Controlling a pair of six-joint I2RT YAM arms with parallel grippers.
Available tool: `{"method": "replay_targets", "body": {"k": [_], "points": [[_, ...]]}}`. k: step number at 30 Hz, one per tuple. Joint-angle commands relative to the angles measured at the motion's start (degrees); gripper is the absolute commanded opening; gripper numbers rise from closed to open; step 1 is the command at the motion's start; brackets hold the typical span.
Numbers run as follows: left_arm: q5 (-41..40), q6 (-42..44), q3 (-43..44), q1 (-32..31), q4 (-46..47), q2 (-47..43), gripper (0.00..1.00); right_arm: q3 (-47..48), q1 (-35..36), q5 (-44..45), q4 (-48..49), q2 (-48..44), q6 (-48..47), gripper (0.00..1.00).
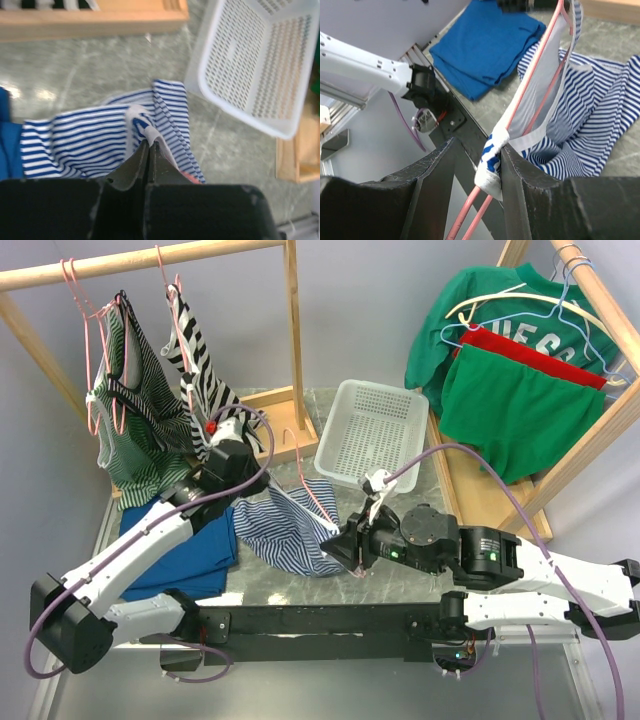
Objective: Remove the tank top from the hanger
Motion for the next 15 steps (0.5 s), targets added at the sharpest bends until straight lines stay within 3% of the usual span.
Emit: {"method": "replay_targets", "body": {"k": [1, 8, 15], "points": [[-8.21, 3.23, 3.75, 3.2, -2.75, 1.58, 0.01, 2.75, 1.76, -1.03, -1.83, -3.26, 1.52, 0.0], [-4.7, 5.78, 3.22, 5.84, 0.94, 7.11, 0.01, 2.14, 5.54, -2.97, 1.06, -6.86, 0.82, 0.0], [-0.48, 4.73, 0.77, 5.93, 2.52, 10.11, 0.01, 1.0, 8.26, 5.54, 6.33, -8.28, -1.9, 0.0]]}}
